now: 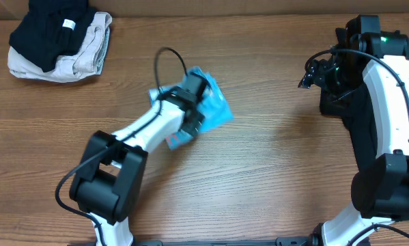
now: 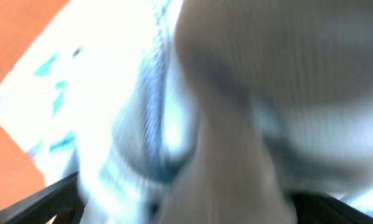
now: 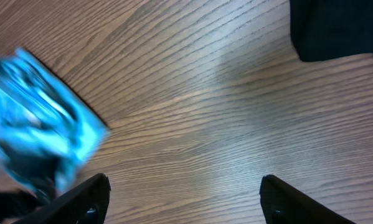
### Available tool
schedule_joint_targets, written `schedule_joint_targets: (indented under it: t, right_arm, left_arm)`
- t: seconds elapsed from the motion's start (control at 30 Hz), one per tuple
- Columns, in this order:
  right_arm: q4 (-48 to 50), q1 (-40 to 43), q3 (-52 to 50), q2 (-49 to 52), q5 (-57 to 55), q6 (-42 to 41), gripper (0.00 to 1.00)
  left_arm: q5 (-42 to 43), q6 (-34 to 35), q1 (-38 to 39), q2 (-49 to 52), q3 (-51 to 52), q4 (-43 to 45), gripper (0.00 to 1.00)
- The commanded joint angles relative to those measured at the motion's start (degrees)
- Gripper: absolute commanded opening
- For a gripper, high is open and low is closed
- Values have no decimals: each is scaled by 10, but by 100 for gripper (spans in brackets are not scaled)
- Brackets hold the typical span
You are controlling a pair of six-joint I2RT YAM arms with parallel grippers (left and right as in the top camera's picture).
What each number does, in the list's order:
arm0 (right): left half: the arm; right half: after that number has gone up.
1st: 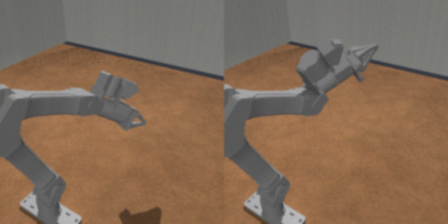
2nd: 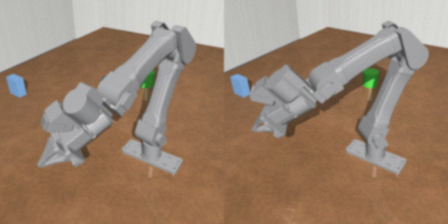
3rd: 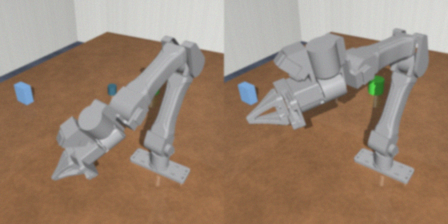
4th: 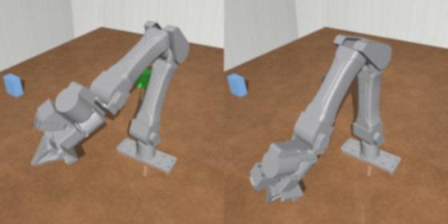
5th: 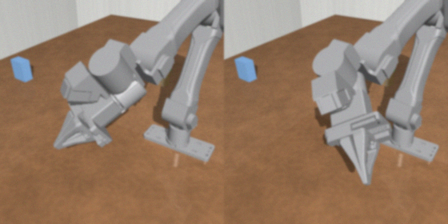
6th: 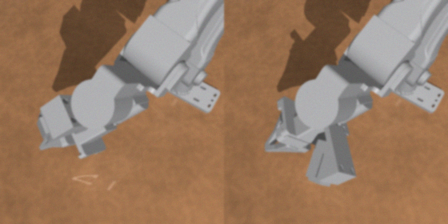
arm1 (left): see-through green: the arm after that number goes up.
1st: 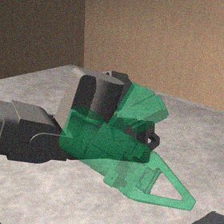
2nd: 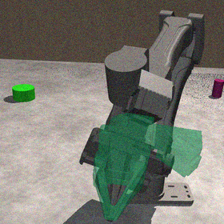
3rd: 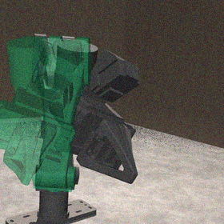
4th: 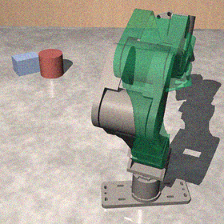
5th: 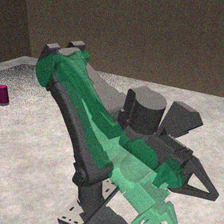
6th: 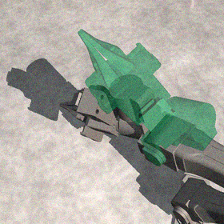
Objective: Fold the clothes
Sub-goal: 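Carry the bundle with the left gripper toward the top-left clothing stack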
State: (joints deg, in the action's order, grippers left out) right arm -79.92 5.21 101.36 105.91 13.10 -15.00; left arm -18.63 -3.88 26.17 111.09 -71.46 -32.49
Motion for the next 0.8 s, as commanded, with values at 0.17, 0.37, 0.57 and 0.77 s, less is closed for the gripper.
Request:
schedule_joint_targets:
  t: [0.17,0.37,0.57,0.77]
  right_arm:
    - [5,0,11,-14,-2,1,82]
    - [12,0,11,-14,-2,1,82]
    - [16,0,11,-14,-2,1,82]
    - [14,0,10,-14,-2,5,82]
  left_arm:
    - [-71,-129,-27,17,-145,28,100]
    - [190,-82,-3,17,-239,-16,100]
    - [232,16,-3,63,-238,-3,100]
    - [231,16,5,125,-238,-10,100]
